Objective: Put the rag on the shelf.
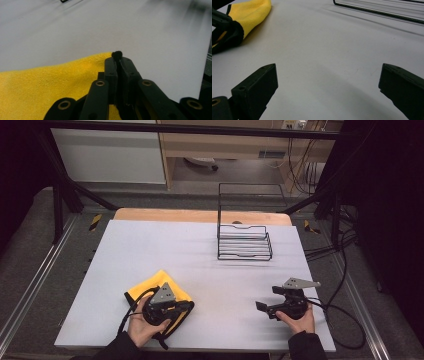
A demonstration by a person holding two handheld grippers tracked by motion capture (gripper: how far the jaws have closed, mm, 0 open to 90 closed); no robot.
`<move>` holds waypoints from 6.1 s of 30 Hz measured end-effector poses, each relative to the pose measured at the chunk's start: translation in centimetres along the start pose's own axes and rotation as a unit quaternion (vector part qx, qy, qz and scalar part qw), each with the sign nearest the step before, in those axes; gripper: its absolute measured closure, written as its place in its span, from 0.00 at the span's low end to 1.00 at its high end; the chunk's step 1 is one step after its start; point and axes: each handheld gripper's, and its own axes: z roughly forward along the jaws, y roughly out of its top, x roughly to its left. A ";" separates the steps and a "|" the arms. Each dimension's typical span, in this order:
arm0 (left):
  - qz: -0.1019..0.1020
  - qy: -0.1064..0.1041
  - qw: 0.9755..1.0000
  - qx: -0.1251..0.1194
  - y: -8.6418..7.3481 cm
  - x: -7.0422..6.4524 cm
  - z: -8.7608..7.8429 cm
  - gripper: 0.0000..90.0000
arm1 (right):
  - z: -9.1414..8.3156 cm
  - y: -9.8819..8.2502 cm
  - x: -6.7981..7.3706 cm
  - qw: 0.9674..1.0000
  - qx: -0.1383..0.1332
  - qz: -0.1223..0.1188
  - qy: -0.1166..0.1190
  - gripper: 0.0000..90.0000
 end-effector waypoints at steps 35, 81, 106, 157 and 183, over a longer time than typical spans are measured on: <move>-0.111 0.111 0.987 -0.026 -5.4 9.4 -9.3 0.09 | 16.7 11.3 11.3 0.995 0.033 -0.062 0.064 0.26; -0.119 0.127 0.985 -0.015 -6.0 9.6 -8.9 0.09 | 16.8 8.1 12.4 0.995 0.096 -0.014 -0.006 0.93; -0.115 0.106 0.988 -0.005 -4.8 7.9 -7.0 0.05 | 9.6 3.3 8.0 0.994 0.046 0.051 -0.088 0.76; -0.161 0.083 0.982 0.060 3.9 9.1 7.7 0.71 | 6.5 4.9 2.9 1.000 -0.004 0.005 -0.022 0.21; -0.133 0.086 0.985 0.069 4.2 8.5 7.9 0.84 | 13.7 6.5 2.5 0.996 0.074 0.019 -0.034 0.72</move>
